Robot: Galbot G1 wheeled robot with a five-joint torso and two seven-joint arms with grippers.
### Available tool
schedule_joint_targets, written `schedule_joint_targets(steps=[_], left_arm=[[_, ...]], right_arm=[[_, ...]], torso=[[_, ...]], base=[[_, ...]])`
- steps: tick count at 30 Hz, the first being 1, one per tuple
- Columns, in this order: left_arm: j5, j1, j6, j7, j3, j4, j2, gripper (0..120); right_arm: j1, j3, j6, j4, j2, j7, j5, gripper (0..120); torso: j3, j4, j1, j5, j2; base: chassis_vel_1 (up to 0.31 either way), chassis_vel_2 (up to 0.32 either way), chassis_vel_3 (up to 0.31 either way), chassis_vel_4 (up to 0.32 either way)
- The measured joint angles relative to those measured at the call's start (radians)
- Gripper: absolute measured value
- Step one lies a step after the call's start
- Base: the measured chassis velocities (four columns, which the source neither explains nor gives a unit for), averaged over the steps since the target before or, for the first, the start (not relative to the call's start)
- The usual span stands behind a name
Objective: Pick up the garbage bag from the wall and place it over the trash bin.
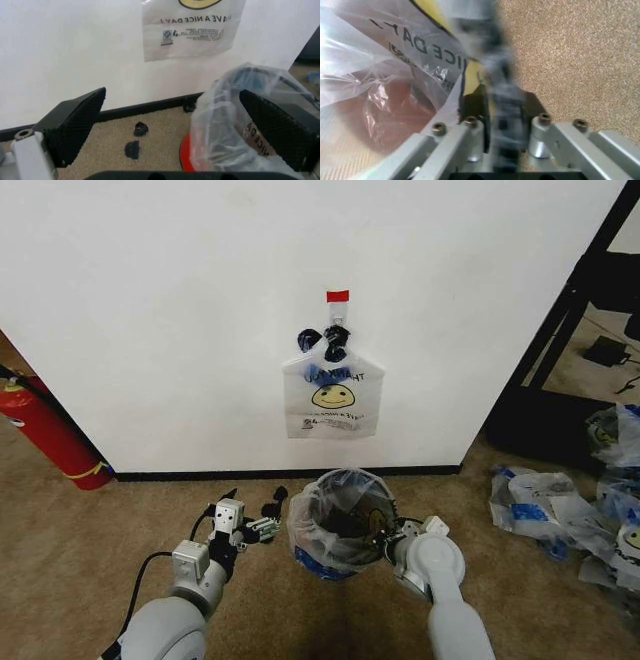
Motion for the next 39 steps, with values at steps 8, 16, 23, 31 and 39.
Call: schedule_joint_targets(steps=[8, 16, 23, 31, 39], left_arm=[[0.003, -0.001, 0.000, 0.001, 0.016, 0.001, -0.007, 100], [0.005, 0.001, 0.000, 0.001, 0.017, -0.004, -0.010, 100], [0.008, 0.006, 0.003, 0.001, 0.016, -0.017, -0.013, 100], [0.009, 0.017, 0.005, 0.001, 0.005, -0.034, -0.020, 100], [-0.033, 0.029, -0.060, 0.002, -0.052, -0.023, -0.040, 100]], right_arm=[[-0.010, -0.012, 0.000, 0.045, 0.000, -0.002, 0.001, 43], [-0.026, -0.025, 0.000, 0.101, 0.000, -0.016, -0.005, 72], [-0.045, -0.042, -0.001, 0.183, 0.000, -0.022, 0.014, 98], [-0.080, -0.060, -0.001, 0.234, 0.000, -0.080, -0.089, 100], [-0.143, -0.083, -0.001, 0.327, 0.000, -0.239, -0.320, 100]], torso=[[0.000, -0.0004, 0.000, -0.0003, 0.000], [0.000, -0.0004, 0.000, -0.0004, 0.000], [0.000, -0.0003, 0.000, -0.0005, 0.000], [0.000, -0.0004, 0.000, -0.0005, 0.000], [0.000, -0.0003, 0.000, -0.0006, 0.000]], base=[[0.000, 0.000, 0.000, 0.000], [0.000, 0.000, 0.000, 0.000], [0.000, 0.000, 0.000, 0.000], [0.000, 0.000, 0.000, 0.000], [0.000, 0.000, 0.000, 0.000]])
